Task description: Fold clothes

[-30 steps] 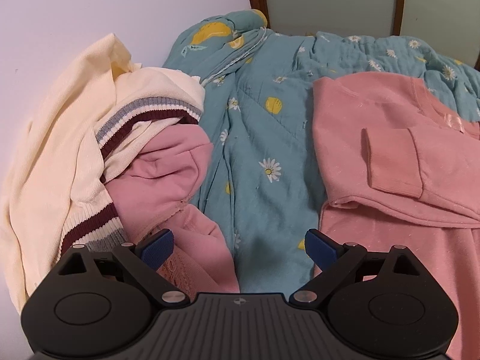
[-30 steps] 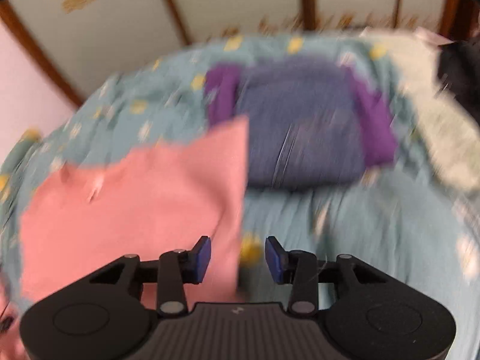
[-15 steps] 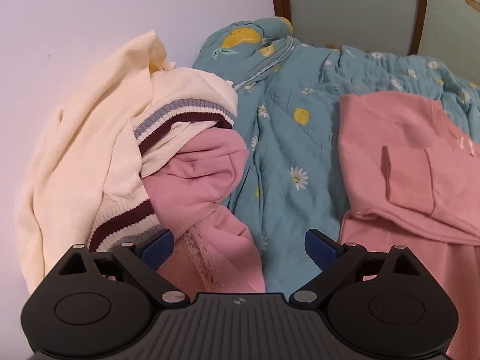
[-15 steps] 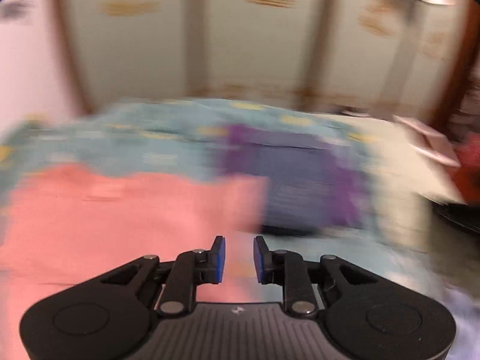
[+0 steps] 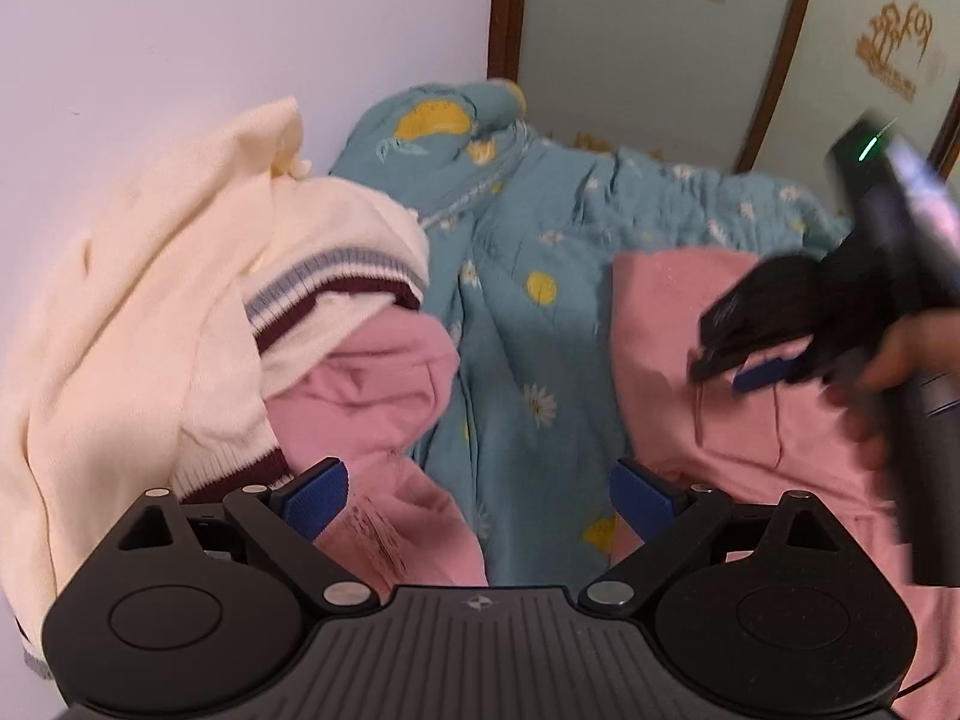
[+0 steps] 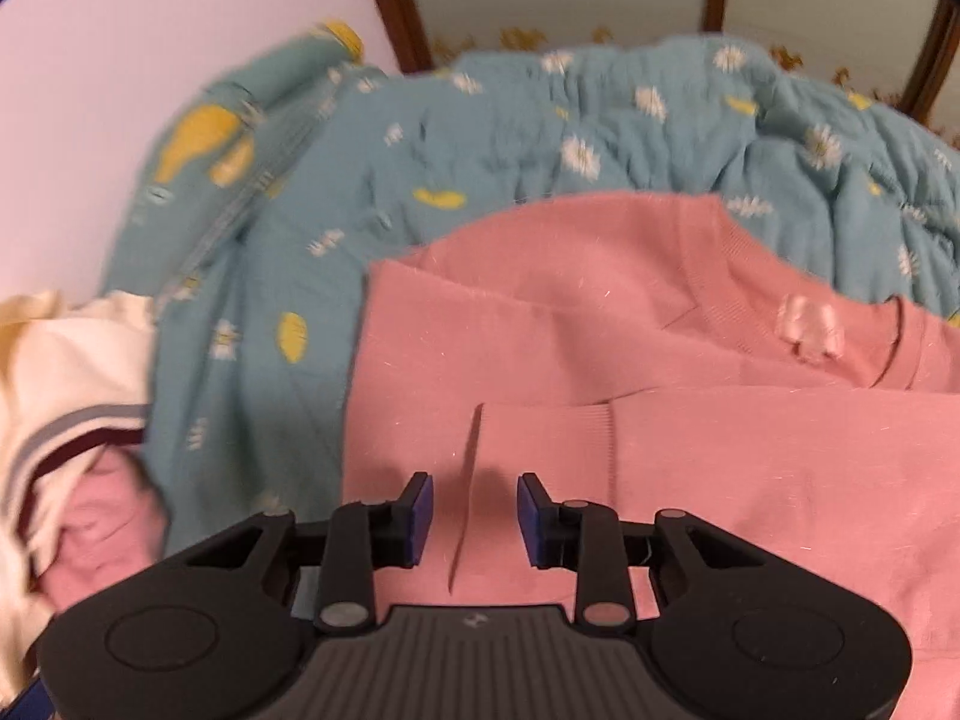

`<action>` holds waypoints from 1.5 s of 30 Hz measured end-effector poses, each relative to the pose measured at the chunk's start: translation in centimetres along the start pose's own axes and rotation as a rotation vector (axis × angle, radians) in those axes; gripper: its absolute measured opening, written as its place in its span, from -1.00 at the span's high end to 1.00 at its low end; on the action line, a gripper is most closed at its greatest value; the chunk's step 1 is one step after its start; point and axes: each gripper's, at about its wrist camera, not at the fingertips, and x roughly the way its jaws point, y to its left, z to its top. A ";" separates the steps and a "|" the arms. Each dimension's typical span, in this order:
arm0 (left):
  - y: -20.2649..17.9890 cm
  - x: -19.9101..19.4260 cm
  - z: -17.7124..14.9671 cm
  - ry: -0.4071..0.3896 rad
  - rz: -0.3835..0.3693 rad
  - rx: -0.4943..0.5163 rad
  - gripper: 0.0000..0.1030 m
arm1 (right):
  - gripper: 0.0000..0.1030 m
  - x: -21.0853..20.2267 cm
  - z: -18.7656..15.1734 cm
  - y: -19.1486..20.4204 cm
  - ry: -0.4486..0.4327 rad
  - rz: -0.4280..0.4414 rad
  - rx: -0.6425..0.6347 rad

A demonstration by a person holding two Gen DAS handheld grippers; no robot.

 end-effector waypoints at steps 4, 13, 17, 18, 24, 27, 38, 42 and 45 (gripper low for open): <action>1.1 0.3 0.4 0.006 -0.011 -0.036 -0.85 | 0.97 0.9 -1.0 0.2 -0.024 -0.067 0.009; 3.5 0.5 0.7 0.031 -0.083 -0.141 -0.85 | 1.00 -3.1 -0.3 2.7 -0.111 0.083 0.014; 3.7 0.3 0.6 0.021 -0.058 -0.141 -0.85 | 0.87 -0.8 -0.3 4.5 -0.032 -0.094 -0.105; 3.9 0.3 0.7 0.019 -0.059 -0.145 -0.85 | 0.76 0.1 -0.5 4.6 -0.008 -0.139 -0.122; 4.1 0.3 0.6 0.018 -0.057 -0.139 -0.85 | 0.63 3.2 -1.4 3.2 0.038 -0.165 -0.089; 3.9 0.3 0.7 0.015 -0.044 -0.127 -0.85 | 0.88 3.2 -1.8 3.0 0.015 -0.168 -0.095; 4.0 0.5 0.7 0.021 -0.054 -0.133 -0.85 | 0.90 -3.4 -0.6 2.5 -0.104 0.011 0.001; 3.9 0.6 0.6 0.018 -0.040 -0.129 -0.85 | 0.90 -2.1 0.0 3.6 -0.093 0.051 0.005; 3.9 0.8 0.6 0.022 -0.035 -0.122 -0.85 | 0.82 -0.4 -0.2 4.2 -0.052 0.060 -0.002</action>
